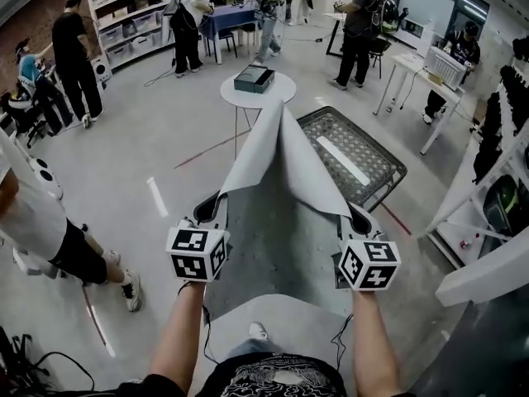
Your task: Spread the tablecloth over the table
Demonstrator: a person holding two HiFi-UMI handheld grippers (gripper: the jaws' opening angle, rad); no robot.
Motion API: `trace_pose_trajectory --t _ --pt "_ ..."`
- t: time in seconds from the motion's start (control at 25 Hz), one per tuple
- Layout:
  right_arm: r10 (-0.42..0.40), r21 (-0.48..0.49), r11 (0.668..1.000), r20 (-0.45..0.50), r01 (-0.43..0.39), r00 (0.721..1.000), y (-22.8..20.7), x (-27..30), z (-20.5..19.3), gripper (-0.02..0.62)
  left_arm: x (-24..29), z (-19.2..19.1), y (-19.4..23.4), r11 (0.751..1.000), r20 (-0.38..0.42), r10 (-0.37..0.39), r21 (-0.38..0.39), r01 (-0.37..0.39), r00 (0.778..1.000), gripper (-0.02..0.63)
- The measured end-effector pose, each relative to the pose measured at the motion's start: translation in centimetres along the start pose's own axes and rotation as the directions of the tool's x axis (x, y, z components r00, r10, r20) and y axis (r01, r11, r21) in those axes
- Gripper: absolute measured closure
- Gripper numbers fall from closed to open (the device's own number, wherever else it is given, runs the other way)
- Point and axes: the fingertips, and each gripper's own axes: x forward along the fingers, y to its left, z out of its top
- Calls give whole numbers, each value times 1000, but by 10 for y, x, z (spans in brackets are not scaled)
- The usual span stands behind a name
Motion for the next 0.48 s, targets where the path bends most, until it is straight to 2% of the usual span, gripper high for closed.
trace_pose_trajectory --t 0.48 --pt "-128 8 992 23 128 991 -22 42 16 589 85 18 27 994 9 -113 8 113 994 598"
